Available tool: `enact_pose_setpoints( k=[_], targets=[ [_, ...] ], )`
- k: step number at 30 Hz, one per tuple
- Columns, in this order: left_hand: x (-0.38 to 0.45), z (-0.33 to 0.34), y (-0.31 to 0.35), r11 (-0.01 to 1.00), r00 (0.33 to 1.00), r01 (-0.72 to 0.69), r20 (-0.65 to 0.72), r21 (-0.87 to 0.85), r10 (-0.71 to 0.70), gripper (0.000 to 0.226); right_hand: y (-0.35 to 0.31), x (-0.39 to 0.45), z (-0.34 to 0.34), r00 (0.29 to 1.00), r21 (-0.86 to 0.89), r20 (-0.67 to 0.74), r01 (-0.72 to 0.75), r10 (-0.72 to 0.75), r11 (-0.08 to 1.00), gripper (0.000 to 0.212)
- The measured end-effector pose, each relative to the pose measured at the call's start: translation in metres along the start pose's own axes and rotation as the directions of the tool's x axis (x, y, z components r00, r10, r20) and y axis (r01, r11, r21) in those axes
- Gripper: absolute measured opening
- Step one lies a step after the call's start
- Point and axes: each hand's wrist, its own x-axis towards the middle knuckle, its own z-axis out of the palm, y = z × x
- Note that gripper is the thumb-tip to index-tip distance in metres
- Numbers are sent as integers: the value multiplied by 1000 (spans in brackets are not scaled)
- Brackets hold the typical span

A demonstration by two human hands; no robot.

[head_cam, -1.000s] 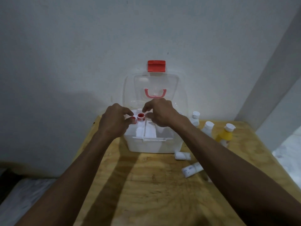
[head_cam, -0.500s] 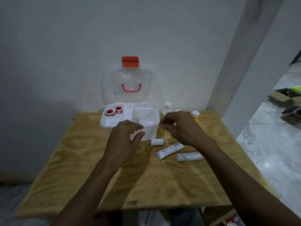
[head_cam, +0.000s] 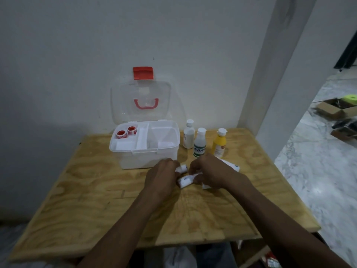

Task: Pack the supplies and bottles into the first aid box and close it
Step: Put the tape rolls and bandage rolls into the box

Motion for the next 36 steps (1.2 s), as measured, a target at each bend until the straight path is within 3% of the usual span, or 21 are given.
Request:
enact_pose_setpoints(
  k=[4, 9, 14, 17, 20, 24, 30, 36],
  targets=[
    [-3, -1, -4, 1000, 1000, 21, 2, -18, -21, 6, -2, -1, -3, 999, -32, 18, 33, -32, 999, 18],
    [-18, -9, -13, 994, 999, 38, -19, -101, -40, 16, -6, -2, -1, 996, -89, 26, 91, -89, 992, 19],
    [-48, -35, -32, 984, 987, 8, -156, -176, -36, 23, -16, -5, -5, 989, 2, -71, 131, -131, 991, 20],
    [-60, -58, -44, 986, 958, 7, -283, -166, -55, 25, -34, -3, -17, 967, 77, -202, 176, -158, 981, 23],
    [-64, -82, -57, 982, 924, 57, -362, -181, -121, 26, -59, 6, -33, 933, 178, -347, 160, -90, 971, 32],
    [-48, -107, -83, 979, 896, 127, -406, -162, -183, 28, -88, 36, -46, 904, 329, -420, 73, 77, 942, 38],
    [-21, -131, -105, 985, 919, 157, -356, -67, -171, 30, -113, 89, -39, 892, 474, -367, -65, 264, 878, 44],
    [8, -133, -111, 989, 968, 147, -204, -17, -147, 31, -128, 116, -40, 876, 479, -351, -135, 331, 867, 40]
  ],
)
